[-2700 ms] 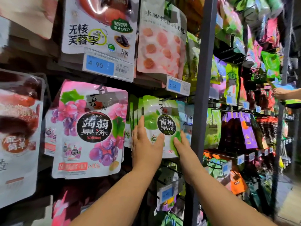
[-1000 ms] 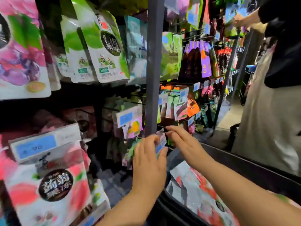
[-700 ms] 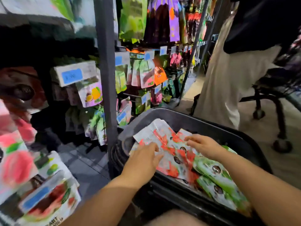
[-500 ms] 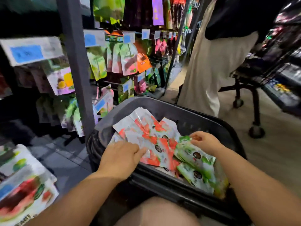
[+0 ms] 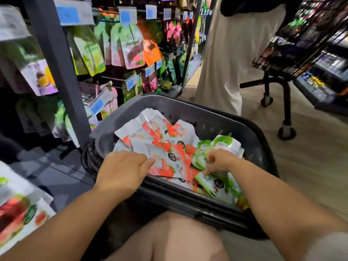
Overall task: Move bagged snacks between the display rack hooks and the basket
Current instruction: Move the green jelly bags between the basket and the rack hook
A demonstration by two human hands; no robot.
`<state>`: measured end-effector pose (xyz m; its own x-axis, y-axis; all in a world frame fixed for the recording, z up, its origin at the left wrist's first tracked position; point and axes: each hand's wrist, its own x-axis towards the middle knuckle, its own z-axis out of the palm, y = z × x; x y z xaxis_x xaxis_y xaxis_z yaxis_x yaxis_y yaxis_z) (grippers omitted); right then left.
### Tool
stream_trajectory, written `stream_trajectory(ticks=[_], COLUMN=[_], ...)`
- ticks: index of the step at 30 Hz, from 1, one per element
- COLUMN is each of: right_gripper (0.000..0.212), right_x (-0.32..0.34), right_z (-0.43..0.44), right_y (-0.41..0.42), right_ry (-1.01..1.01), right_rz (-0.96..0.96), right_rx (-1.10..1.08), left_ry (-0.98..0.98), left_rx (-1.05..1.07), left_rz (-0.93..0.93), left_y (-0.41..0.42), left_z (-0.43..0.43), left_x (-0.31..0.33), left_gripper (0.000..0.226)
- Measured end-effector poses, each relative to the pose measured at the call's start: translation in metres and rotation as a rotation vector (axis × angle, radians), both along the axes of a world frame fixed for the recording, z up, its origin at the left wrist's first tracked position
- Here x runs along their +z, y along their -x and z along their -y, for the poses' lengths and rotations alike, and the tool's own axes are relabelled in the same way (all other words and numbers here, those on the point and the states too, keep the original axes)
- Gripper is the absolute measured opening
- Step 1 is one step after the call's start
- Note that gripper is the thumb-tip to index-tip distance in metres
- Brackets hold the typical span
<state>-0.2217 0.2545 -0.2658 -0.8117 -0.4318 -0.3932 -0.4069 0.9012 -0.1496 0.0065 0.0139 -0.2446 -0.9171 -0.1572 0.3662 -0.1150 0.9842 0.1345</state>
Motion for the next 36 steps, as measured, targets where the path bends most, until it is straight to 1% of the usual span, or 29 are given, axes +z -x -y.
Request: stream_trajectory(ticks=[2,7,8,10,11,12,13,15,17,20,23,26,28,31,34,36], right_gripper=[0.048,0.043,0.038,0.015,0.015,0.027,0.034,0.039,0.042,0.049,0.042,0.033,0.022,0.005,0.012,0.017], right_x=[0.000,0.005,0.007,0.009,0.009,0.009,0.009,0.013,0.016,0.021,0.023,0.026,0.033,0.055,0.088,0.110], right_z=[0.000,-0.002,-0.001,0.000,0.001,0.001,0.002,0.000,0.000,0.002,0.007,0.011,0.012,0.011,0.011,0.013], right_y=[0.000,0.000,-0.001,-0.002,-0.003,-0.004,-0.003,-0.001,0.001,-0.002,-0.004,-0.009,-0.017,-0.035,-0.052,-0.062], right_ry=[0.006,0.004,-0.004,-0.017,-0.029,-0.047,-0.053,-0.049,-0.003,0.139,0.285,0.329,0.328,0.339,0.374,0.396], right_rz=[0.003,0.042,0.034,-0.013,-0.040,-0.067,-0.088,-0.130,-0.150,-0.138,-0.078,-0.056,-0.089,-0.197,-0.333,-0.359], right_rx=[-0.019,-0.032,-0.020,0.010,0.030,0.042,0.058,0.085,0.094,0.040,-0.044,-0.027,0.018,0.038,0.096,0.154], left_ry=[0.016,0.012,0.010,0.021,0.024,0.026,0.020,0.003,-0.005,-0.022,-0.015,-0.018,-0.015,-0.009,-0.010,-0.019], left_rx=[-0.002,0.009,0.010,0.017,0.023,0.028,0.031,0.035,0.040,0.045,0.049,0.056,0.053,0.066,0.076,0.083], left_rz=[-0.007,0.019,0.020,0.038,0.049,0.052,0.053,0.051,0.060,0.070,0.083,0.109,0.104,0.136,0.151,0.152], left_y=[0.000,0.001,0.001,0.000,-0.001,-0.001,-0.001,0.000,0.001,0.000,0.000,0.001,0.001,0.000,-0.001,-0.002], left_z=[0.001,-0.001,-0.002,-0.002,-0.002,-0.002,-0.001,-0.001,-0.002,-0.002,-0.001,-0.003,-0.005,-0.007,-0.009,-0.010], left_x=[-0.002,-0.002,-0.001,-0.001,-0.001,-0.001,-0.002,-0.002,-0.001,0.000,0.001,0.002,0.003,0.006,0.009,0.012], left_gripper=[0.056,0.065,0.066,0.070,0.073,0.074,0.074,0.071,0.064,0.057,0.061,0.056,0.053,0.055,0.058,0.056])
